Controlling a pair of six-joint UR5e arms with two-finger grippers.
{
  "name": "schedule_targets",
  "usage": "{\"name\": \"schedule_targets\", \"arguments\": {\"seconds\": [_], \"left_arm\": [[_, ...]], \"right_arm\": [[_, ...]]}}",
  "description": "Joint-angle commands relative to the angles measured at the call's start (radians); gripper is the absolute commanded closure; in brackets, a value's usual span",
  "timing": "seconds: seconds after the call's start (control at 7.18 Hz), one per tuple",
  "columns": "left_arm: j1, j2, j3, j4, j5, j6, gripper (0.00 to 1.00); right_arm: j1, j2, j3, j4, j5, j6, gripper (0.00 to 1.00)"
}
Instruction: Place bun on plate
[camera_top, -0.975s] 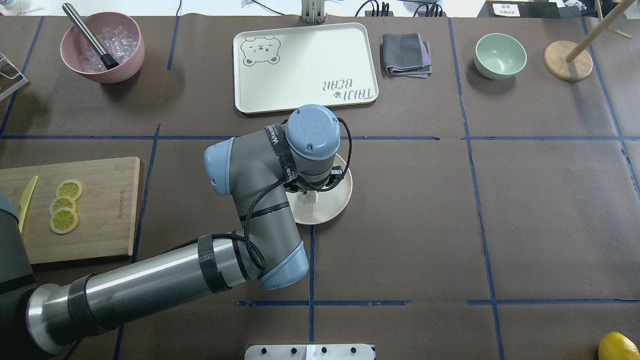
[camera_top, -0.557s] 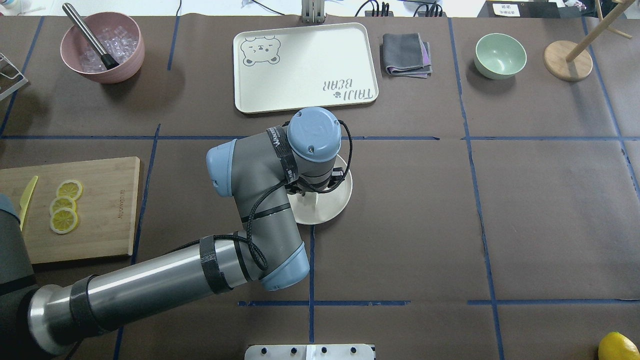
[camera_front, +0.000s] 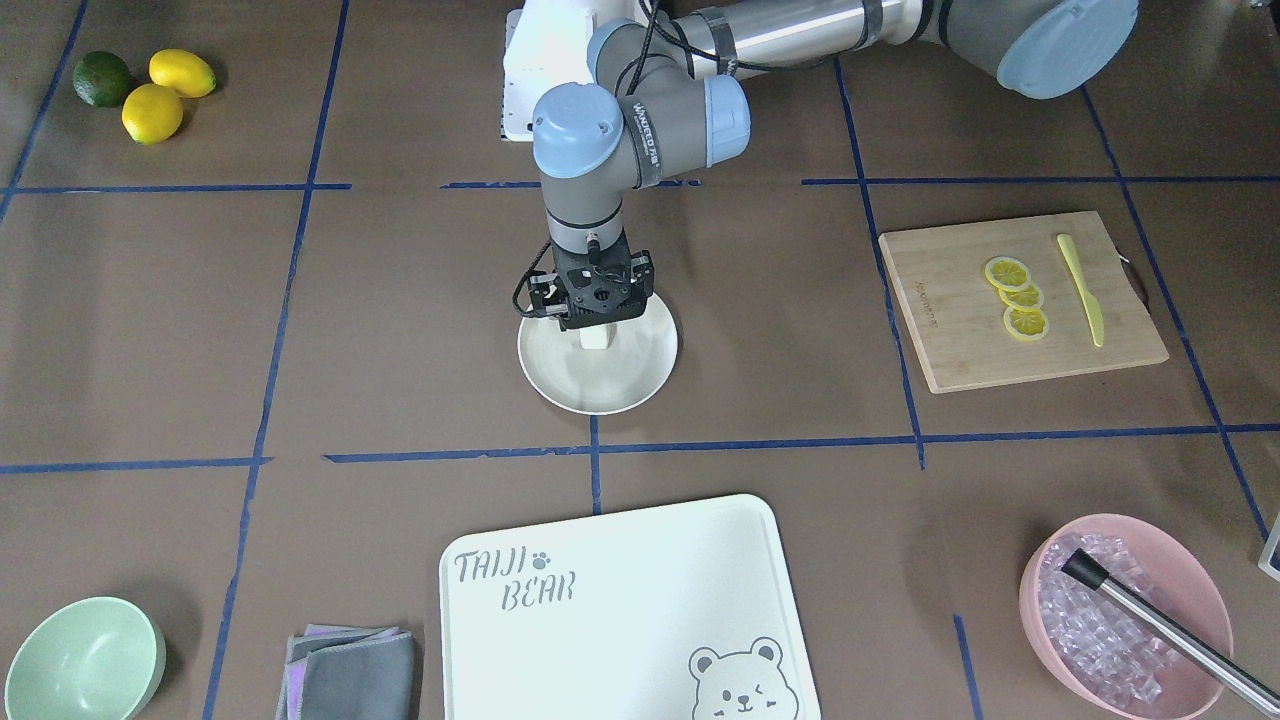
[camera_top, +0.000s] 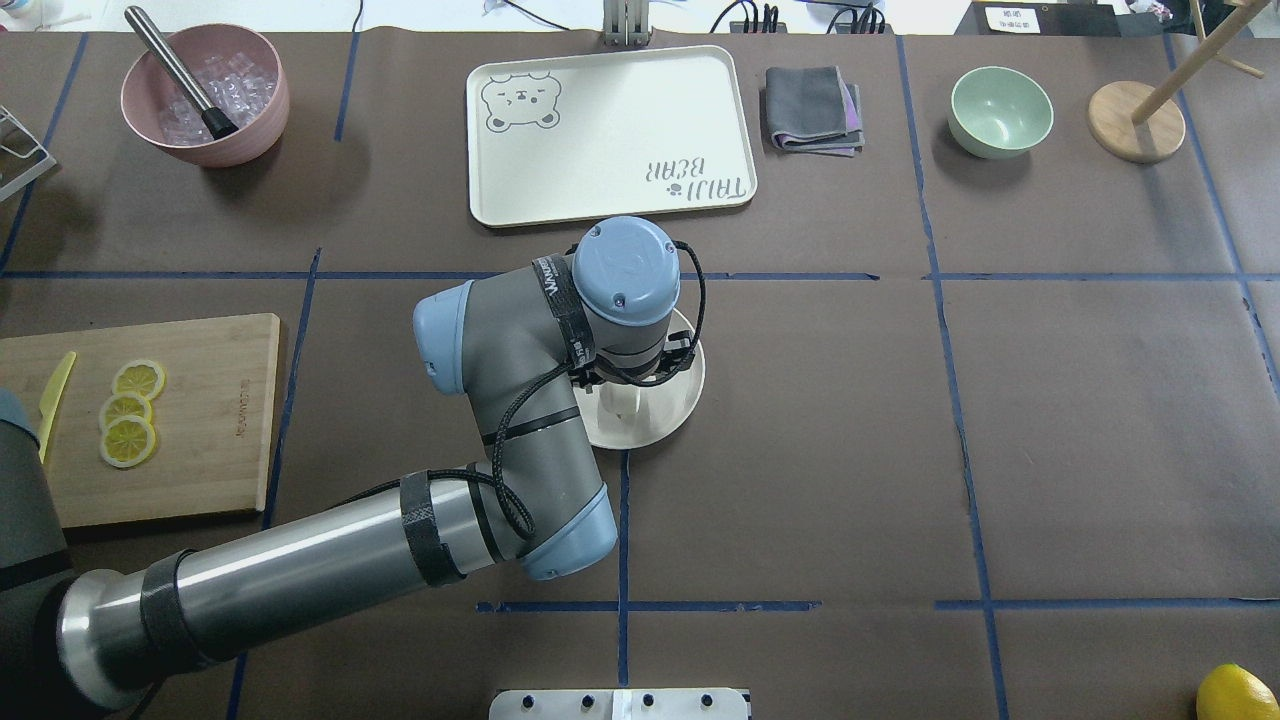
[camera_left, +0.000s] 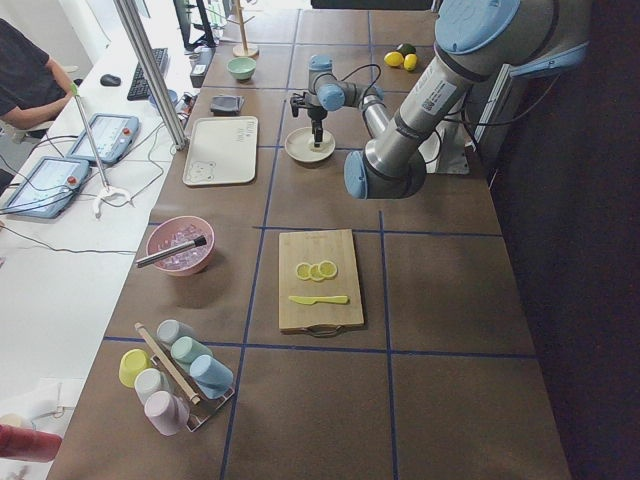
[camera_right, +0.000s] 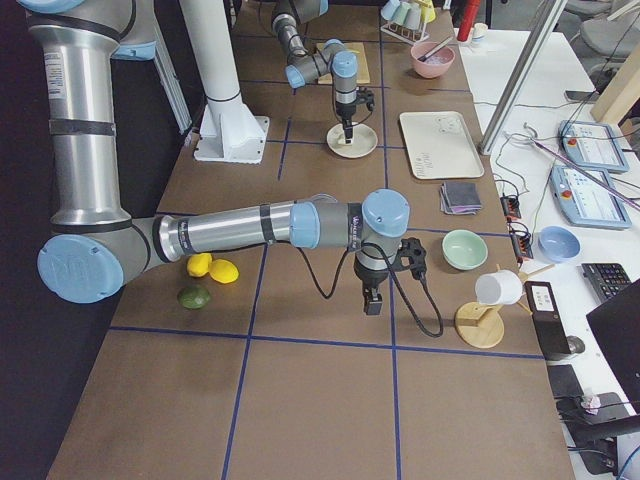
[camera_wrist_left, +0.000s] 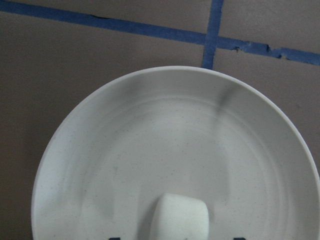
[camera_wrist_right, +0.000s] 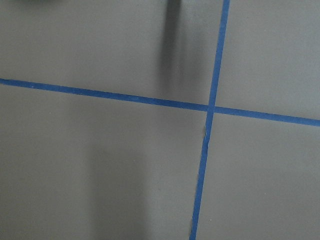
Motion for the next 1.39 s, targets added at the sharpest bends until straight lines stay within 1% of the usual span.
{"name": "schedule_targets", "arguments": {"seconds": [0.0,0.14,0.28,0.42,0.56,0.7,0.84,0.97,1.25], "left_arm": [[-0.010,0.002,-0.018,0.001,-0.002,0.003,0.00],[-0.045,0.008,-0.064,0.018,-0.010,0.022,0.00],[-0.077,0.064,-0.146,0.079,-0.057,0.106,0.00],[-0.146,0.122,-0.240,0.164,-0.130,0.216,0.00],[-0.198,0.191,-0.327,0.218,-0.163,0.313,0.00],[-0.261,0.242,-0.375,0.264,-0.207,0.422,0.00],[-0.336,0.293,-0.415,0.298,-0.256,0.540,0.00],[-0.412,0.355,-0.455,0.324,-0.287,0.663,0.00],[-0.587,0.481,-0.465,0.328,-0.359,0.911,0.00]], "right_arm": [[0.000,-0.006,-0.001,0.000,0.000,-0.002,0.00],[0.000,-0.026,-0.001,0.000,0.000,-0.005,0.00],[0.000,-0.039,0.001,0.002,0.000,-0.006,0.00],[0.000,-0.053,-0.001,0.009,-0.005,-0.009,0.00],[0.000,-0.081,-0.001,0.069,-0.006,-0.002,0.00],[0.006,-0.105,-0.002,0.136,-0.009,0.005,0.00],[0.029,-0.109,-0.002,0.169,-0.011,0.023,0.00],[0.034,-0.103,-0.001,0.172,-0.008,0.050,0.00],[0.034,-0.096,-0.001,0.172,-0.008,0.107,0.00]]}}
